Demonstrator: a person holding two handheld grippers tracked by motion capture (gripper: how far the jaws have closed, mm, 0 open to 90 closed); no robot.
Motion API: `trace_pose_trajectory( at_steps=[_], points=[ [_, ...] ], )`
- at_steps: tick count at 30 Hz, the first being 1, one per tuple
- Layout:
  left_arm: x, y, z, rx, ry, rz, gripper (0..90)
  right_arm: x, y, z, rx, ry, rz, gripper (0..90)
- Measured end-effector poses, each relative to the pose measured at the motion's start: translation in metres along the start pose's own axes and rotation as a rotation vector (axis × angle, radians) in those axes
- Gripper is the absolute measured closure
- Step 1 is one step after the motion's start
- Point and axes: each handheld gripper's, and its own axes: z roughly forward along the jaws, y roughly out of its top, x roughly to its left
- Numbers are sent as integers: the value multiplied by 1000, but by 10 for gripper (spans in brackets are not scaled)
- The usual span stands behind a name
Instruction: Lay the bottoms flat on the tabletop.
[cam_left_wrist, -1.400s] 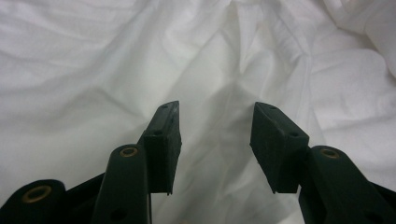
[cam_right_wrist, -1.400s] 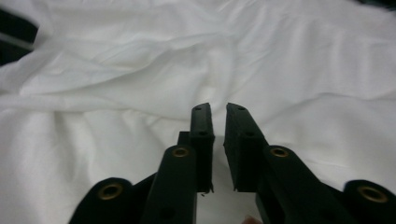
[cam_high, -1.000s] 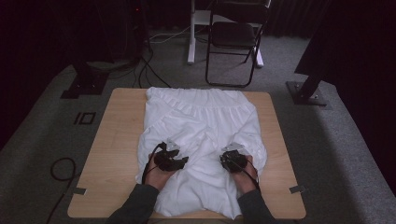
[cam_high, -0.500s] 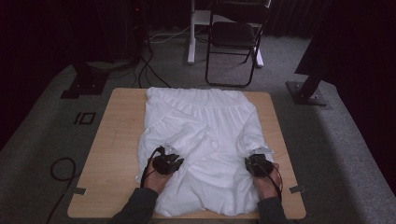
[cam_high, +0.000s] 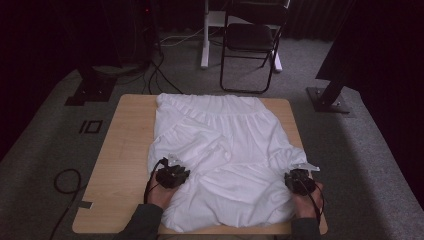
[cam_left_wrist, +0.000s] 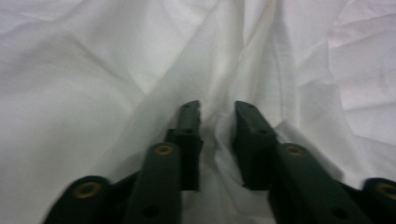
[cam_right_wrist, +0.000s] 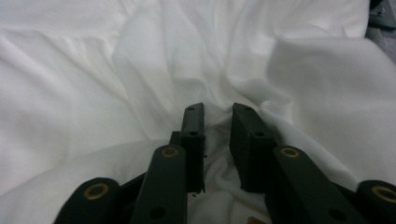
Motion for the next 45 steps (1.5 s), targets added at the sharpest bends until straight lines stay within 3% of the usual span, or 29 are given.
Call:
trace_pose_trajectory(
  at_steps=[4,7,10,15,17,20,23,27,29,34,40,43,45],
  points=[
    [-5,9,-5,-26,-8,16,582,8,9,-12,-73,46,-24,695],
    [-10,18,-3,-41,-14,31,522,21,20,-20,-136,92,-71,665],
    [-16,26,3,-44,-15,50,475,36,31,-21,-164,138,-131,646],
    [-25,34,16,-41,-14,78,373,51,40,-8,-159,173,-183,642],
    [-30,41,26,-31,-5,95,337,59,39,12,-106,176,-198,639],
    [-32,46,37,-11,0,102,334,62,34,25,-70,169,-204,637],
    [-29,48,45,36,6,97,436,62,30,32,-48,158,-210,630],
    [-24,44,45,43,36,86,734,56,26,33,-44,159,-196,622],
    [-20,42,43,41,43,75,835,52,25,33,-43,158,-190,618],
    [-12,35,36,41,47,81,879,43,22,31,-42,156,-169,611],
    [-4,25,22,51,112,113,883,37,19,30,-43,152,-165,610],
    [8,16,12,56,146,80,884,34,18,29,-46,156,-159,608],
    [18,8,5,42,140,39,884,32,17,29,-48,159,-149,608]
  ],
)
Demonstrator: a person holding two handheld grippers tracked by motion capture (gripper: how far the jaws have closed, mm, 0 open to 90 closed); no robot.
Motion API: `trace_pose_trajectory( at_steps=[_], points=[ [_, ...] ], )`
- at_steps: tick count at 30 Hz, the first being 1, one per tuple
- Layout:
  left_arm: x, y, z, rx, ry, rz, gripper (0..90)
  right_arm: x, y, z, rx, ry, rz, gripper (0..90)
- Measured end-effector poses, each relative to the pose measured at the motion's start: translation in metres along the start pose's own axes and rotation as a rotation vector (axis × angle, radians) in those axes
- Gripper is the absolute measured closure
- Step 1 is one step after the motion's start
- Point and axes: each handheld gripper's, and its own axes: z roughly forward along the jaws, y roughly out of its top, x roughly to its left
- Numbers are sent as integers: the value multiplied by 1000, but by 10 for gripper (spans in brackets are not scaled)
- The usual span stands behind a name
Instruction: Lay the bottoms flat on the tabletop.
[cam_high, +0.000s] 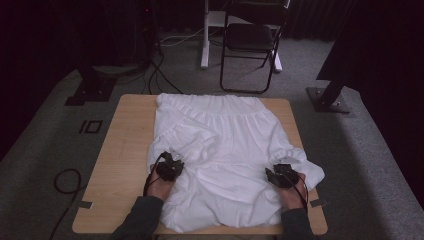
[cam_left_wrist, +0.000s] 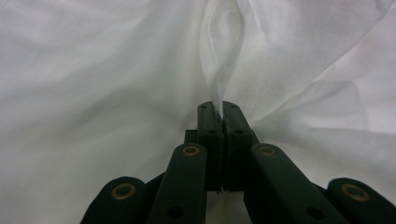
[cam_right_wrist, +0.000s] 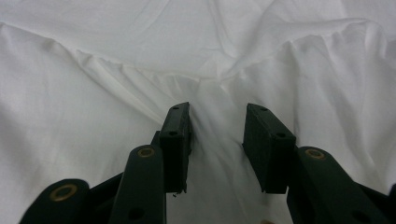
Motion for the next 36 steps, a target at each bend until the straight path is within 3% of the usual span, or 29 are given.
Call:
trace_pose_trajectory(
  at_steps=[6,11,13,16,22,24,25,28,29,32,34,35,36],
  points=[
    [23,-21,-15,-7,33,-65,884,-1,-1,-1,0,0,2,607],
    [33,-30,-23,-16,58,-101,882,-2,-1,-1,0,3,7,603],
    [36,-30,-25,-15,45,-124,874,-3,-2,-1,-1,2,6,603],
    [35,-24,-32,-59,22,-137,746,-4,-4,-2,-7,5,5,603],
    [21,4,-47,-161,-48,-99,600,-4,-7,-4,-21,2,3,603],
    [17,9,-48,-168,-61,-88,580,-5,-8,-3,-26,3,3,603],
    [7,20,-45,-184,-85,-60,568,-4,-8,-4,-28,1,4,603],
    [-3,29,-39,-190,-104,-38,521,-4,-8,-3,-33,1,4,604],
    [-14,38,-32,-183,-110,-9,498,-5,-9,-4,-35,4,10,603],
    [-26,47,-14,-156,-89,30,423,-5,-9,-3,-38,6,11,604],
    [-29,49,-7,-140,-74,34,363,-5,-10,-4,-41,6,12,604],
    [-32,51,7,-105,-29,48,344,-5,-10,-4,-42,7,13,604],
    [-32,51,14,-82,-11,51,319,-5,-10,-4,-43,7,13,604]
  ],
)
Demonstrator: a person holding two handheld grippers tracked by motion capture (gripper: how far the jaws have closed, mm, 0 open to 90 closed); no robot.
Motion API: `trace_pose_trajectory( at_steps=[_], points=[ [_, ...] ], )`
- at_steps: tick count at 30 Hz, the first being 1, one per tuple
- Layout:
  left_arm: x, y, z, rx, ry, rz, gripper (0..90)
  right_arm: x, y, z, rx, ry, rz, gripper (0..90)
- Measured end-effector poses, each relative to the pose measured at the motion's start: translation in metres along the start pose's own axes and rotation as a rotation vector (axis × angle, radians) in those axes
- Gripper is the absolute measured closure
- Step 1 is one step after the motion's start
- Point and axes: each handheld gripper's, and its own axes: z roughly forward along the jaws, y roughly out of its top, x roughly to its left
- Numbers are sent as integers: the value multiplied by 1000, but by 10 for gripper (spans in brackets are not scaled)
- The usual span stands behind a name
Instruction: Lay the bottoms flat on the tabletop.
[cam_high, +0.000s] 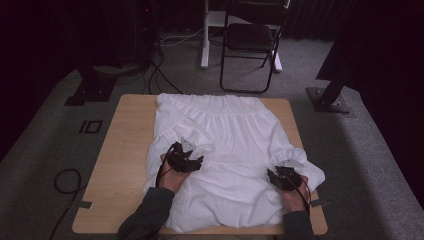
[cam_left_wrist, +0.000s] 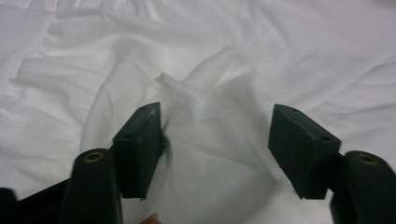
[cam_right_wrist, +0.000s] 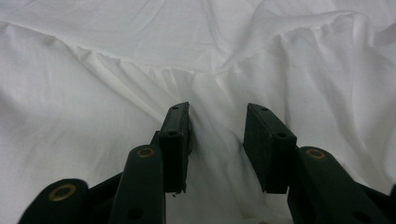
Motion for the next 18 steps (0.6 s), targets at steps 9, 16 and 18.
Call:
trace_pose_trajectory(
  at_steps=[9,16,18],
  points=[
    [14,-16,15,83,47,-39,585,-1,-1,0,-5,5,0,603],
    [36,-33,-4,92,98,-81,820,-1,0,0,-1,7,0,602],
    [44,-42,-13,86,108,-104,822,-1,0,0,3,6,0,602]
  ],
)
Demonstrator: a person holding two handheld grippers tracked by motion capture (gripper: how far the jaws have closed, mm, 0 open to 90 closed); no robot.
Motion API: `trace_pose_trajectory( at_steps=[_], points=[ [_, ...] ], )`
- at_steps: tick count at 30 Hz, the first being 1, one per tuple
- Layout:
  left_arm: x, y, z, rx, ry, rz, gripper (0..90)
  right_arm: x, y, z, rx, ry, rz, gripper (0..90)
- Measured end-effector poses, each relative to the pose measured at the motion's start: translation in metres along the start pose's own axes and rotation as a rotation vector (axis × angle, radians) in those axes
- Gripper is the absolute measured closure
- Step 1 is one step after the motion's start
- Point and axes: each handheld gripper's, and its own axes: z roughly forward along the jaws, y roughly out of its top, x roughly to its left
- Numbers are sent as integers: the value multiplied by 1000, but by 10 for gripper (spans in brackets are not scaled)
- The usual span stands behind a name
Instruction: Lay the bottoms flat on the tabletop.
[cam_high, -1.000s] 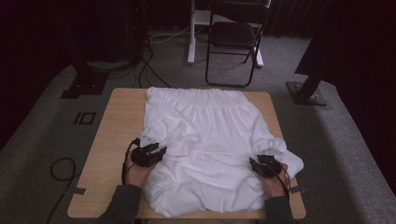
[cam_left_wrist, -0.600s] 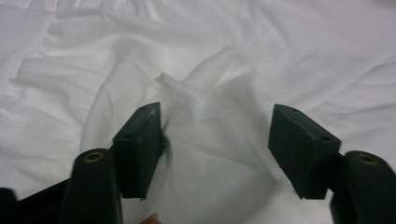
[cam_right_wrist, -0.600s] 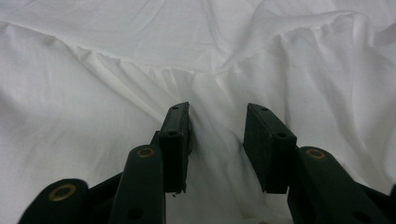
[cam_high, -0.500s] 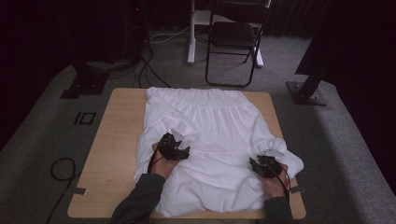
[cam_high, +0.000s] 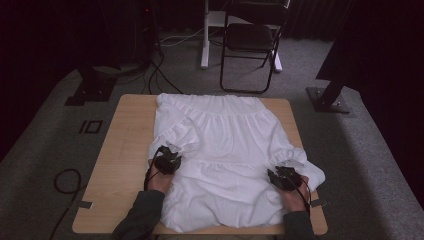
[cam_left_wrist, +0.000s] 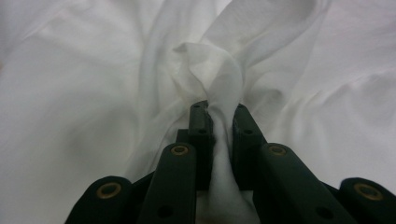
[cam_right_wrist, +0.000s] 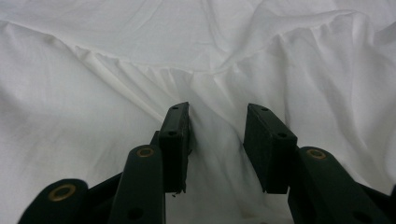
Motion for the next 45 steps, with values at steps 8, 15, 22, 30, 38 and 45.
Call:
trace_pose_trajectory(
  at_steps=[8,15,22,30,38,45],
  points=[
    [39,-30,-29,-5,88,-73,825,-2,0,-2,13,-4,-3,601],
    [77,-63,-50,27,194,-146,825,-6,-1,-3,20,-4,0,599],
    [101,-82,-69,54,291,-255,795,-9,-3,-5,18,-4,8,597],
    [79,-53,-99,-133,190,-191,553,-8,-3,-4,15,-7,8,597],
    [42,-22,-72,-144,40,-38,550,-9,-4,-4,6,-2,14,597],
    [38,-30,-23,11,21,-24,826,-10,-5,-5,6,2,16,596]
  ],
)
